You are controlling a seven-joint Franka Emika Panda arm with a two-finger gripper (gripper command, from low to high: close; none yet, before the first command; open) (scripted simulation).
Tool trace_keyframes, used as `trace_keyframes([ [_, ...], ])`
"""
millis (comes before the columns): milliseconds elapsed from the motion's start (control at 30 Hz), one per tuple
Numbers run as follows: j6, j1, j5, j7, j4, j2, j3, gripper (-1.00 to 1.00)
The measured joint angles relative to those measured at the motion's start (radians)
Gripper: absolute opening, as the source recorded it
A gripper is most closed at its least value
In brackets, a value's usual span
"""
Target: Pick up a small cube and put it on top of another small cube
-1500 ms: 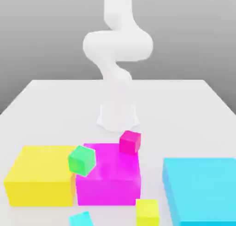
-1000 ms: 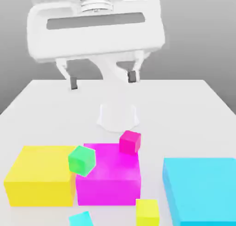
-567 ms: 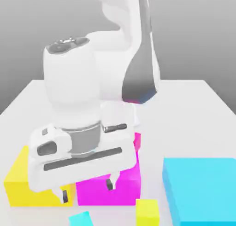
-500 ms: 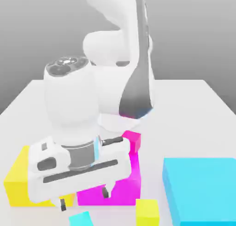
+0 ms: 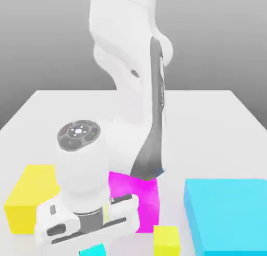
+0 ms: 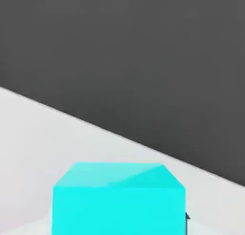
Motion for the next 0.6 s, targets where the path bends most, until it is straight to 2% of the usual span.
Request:
trace_keyframes([
  [333, -0.157, 0.049, 0.01, -0.021, -0.198, -0.333, 0.045, -1.0],
  [600, -0.261, 0.075, -0.056, 0.011, -0.369, -0.617, 0.085, -1.0],
])
